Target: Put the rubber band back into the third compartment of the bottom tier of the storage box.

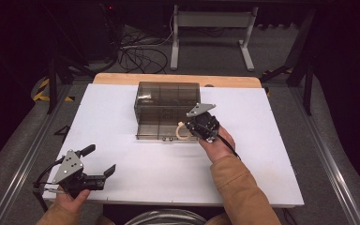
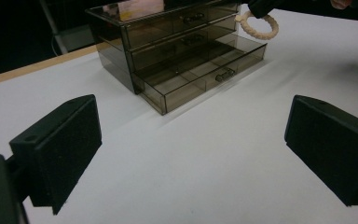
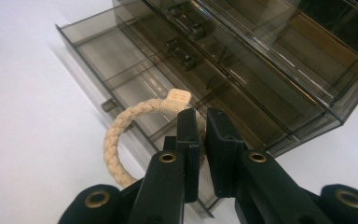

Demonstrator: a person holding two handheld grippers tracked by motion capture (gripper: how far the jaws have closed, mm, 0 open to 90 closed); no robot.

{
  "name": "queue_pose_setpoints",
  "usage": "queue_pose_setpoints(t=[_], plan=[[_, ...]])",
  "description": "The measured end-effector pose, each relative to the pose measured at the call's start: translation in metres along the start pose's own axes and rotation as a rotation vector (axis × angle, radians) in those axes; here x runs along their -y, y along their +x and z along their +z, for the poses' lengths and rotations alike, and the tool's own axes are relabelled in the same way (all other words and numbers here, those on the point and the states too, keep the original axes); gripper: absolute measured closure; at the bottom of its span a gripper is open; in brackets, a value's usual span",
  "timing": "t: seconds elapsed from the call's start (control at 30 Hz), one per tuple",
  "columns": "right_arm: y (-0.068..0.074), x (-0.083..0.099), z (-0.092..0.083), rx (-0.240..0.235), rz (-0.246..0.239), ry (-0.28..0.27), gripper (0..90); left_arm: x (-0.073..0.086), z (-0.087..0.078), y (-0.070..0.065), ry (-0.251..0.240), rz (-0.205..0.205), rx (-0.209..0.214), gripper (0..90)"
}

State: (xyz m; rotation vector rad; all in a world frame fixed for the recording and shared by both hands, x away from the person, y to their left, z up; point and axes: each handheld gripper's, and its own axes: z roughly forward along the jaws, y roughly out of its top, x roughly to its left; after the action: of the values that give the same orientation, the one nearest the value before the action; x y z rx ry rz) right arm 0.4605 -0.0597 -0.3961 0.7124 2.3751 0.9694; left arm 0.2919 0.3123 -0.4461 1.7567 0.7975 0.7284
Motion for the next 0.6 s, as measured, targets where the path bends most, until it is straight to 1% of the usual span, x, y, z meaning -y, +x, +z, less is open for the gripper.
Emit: queue_pose_setpoints(t=[0.2,0.23,0.4,0.5,0.6], plan=[[-0.005,0.002,0.006,0.027,0.007,-0.002,84.3,0.000,0.000,0.000,0.000,-0.002,0.000,4.4],[-0.006,0.003,0.007,0.033,0.006,0.000,84.3,0.000,0.000,0.000,0.001,0.003,0.000,4.4],[-0.008,0.004,0.012,0.055,0.010,0.008,84.3,0.000,0.000,0.000,0.000,-0.001,0.000,4.4],[-0.009,0.005,0.015,0.076,0.003,0.008,84.4,0.000,0.000,0.000,0.000,0.000,0.000,4.4],[-0.009,0.006,0.018,0.095,0.005,0.009,84.4,0.000,0.000,0.000,0.000,-0.001,0.000,4.4]])
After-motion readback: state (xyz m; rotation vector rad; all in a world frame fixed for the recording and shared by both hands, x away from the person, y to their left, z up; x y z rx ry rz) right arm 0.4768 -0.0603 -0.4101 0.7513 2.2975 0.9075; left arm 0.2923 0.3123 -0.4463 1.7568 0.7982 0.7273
